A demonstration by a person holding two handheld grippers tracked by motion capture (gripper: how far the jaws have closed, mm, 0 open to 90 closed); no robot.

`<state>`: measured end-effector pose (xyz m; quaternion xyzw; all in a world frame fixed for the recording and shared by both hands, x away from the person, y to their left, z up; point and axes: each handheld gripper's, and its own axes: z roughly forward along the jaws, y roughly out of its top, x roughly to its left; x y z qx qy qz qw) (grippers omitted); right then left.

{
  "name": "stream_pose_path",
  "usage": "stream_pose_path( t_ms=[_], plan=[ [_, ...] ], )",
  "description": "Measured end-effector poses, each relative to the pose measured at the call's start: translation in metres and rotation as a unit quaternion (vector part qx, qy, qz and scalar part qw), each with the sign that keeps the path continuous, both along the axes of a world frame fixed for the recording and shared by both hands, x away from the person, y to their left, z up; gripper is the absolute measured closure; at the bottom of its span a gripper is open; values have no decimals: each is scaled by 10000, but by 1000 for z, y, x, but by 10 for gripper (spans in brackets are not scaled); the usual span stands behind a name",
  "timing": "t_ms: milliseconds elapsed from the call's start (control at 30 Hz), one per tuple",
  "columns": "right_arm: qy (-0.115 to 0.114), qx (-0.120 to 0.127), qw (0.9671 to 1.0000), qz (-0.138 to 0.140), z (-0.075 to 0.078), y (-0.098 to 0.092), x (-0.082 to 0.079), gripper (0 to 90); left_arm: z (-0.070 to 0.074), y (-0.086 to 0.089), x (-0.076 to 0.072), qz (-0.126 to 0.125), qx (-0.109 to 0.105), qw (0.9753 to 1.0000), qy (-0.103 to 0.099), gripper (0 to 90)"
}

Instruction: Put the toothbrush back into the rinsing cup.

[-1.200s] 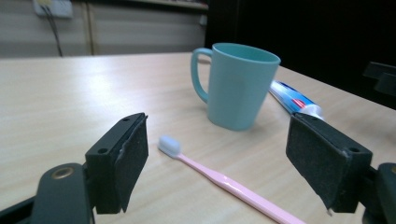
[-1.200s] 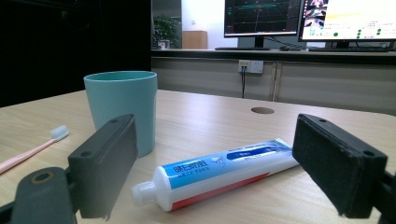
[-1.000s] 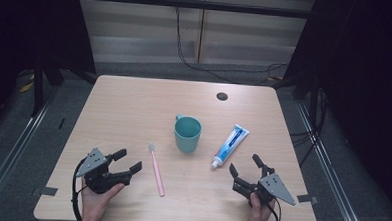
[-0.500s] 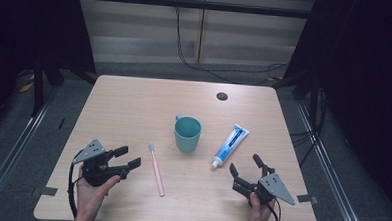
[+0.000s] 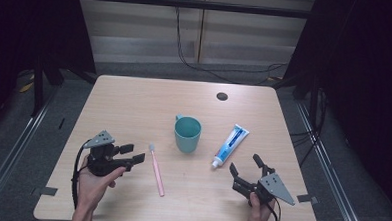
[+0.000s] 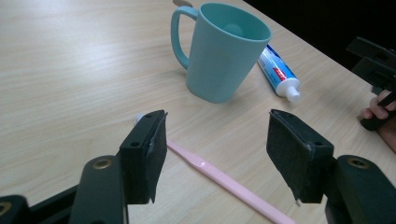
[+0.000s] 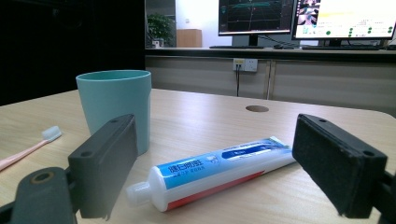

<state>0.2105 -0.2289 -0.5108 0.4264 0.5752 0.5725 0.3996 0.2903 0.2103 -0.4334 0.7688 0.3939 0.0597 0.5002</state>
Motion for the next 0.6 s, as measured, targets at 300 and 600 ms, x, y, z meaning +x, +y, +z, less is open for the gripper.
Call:
stream_pose_path(
  t_ms=[300,600],
  plan=[
    [16,-13,10000,-71,0,0,0,137,4,-5,13,52,13,9990,453,451],
    [-7,-13,10000,-75,0,0,0,137,9,-10,24,90,400,9950,906,465]
  ],
)
